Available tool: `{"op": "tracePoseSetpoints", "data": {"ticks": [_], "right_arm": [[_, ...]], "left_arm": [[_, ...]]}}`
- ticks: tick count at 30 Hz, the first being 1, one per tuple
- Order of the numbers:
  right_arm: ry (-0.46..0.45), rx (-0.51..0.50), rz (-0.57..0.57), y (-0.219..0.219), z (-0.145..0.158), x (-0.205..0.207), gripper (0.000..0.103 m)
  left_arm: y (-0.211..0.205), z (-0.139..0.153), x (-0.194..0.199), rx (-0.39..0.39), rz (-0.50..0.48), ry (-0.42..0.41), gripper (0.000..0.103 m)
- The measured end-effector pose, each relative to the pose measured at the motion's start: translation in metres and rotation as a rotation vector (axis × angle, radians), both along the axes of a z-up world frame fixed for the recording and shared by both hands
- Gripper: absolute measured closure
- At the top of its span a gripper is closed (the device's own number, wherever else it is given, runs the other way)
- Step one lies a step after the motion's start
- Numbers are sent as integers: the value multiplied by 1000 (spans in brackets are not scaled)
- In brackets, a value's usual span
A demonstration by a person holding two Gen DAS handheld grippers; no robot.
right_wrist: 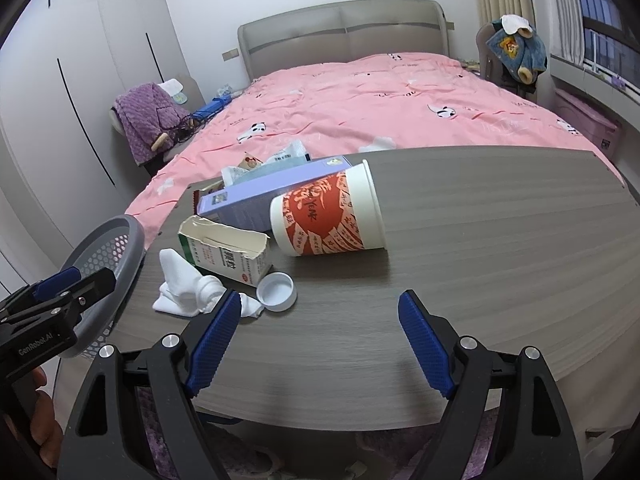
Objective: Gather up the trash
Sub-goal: 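Move both grippers back over the table toward the remaining trash, then grasp the white bottle cap with the right gripper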
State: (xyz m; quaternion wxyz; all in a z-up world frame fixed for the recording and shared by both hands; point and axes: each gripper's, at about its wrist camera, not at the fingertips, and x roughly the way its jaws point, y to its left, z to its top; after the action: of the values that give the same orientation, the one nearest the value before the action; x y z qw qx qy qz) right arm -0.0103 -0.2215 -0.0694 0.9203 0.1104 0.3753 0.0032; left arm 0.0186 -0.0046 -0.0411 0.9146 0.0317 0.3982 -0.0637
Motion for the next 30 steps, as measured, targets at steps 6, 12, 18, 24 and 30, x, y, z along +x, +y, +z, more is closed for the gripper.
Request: {"op": "tracePoseSetpoints", "data": {"ticks": [6, 12, 18, 24, 30], "right_arm": [[25, -4, -2, 0, -11, 8, 17], [51, -18, 13, 7, -19, 18, 16], [71, -48, 17, 15, -26, 30, 16], [88, -101, 18, 25, -32, 42, 19], [105, -134, 18, 30, -38, 48, 26]], "left_arm": [[-2, -7, 5, 14, 7, 9, 27], [-2, -15, 9, 18, 9, 25, 27], [3, -19, 13, 9, 18, 32, 27], [9, -21, 17, 1, 32, 35, 27], [10, -23, 17, -2, 33, 37, 27]]}}
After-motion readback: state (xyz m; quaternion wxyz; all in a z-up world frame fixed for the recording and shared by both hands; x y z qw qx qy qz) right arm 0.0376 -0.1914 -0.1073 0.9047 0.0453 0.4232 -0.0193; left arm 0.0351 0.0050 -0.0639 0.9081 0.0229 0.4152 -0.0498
